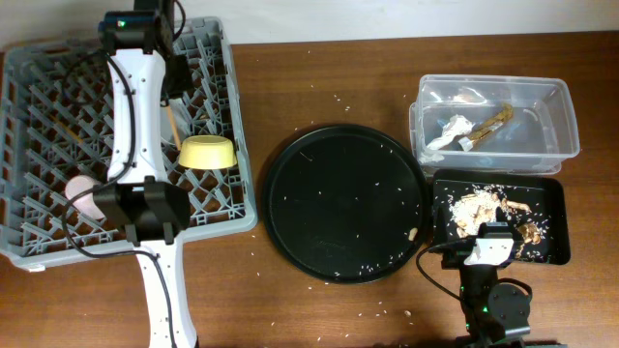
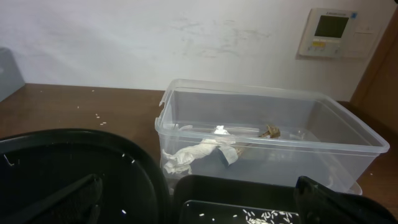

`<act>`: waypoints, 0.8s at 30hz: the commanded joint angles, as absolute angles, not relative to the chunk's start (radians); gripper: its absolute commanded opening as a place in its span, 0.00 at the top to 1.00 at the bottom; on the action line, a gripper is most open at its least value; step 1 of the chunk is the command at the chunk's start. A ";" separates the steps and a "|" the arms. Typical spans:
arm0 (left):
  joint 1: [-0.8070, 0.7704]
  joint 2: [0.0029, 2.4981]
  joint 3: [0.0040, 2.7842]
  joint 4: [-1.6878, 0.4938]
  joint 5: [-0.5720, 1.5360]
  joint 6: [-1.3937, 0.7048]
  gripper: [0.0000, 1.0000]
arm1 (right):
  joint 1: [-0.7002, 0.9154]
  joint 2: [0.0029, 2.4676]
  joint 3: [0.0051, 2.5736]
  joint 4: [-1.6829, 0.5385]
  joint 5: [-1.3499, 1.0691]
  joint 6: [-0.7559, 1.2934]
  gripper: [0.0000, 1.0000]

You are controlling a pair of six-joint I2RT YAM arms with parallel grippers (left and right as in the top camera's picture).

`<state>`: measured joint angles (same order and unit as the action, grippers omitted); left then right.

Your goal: Sort waste into correct bins and load items into the dishwasher rack

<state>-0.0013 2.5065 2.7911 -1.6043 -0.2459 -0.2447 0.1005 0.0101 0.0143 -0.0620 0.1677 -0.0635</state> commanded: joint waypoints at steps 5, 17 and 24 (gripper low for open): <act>-0.023 2.434 2.819 -1.676 -0.156 -0.218 0.05 | 0.097 0.004 0.006 -0.063 0.169 -0.067 0.02; -0.585 1.890 2.796 -1.688 -0.281 -0.125 0.01 | 0.097 0.004 0.006 -0.063 0.169 -0.067 0.01; -0.658 1.820 2.796 -1.688 -0.379 -0.094 0.00 | 0.097 0.004 0.006 -0.063 0.169 -0.067 0.02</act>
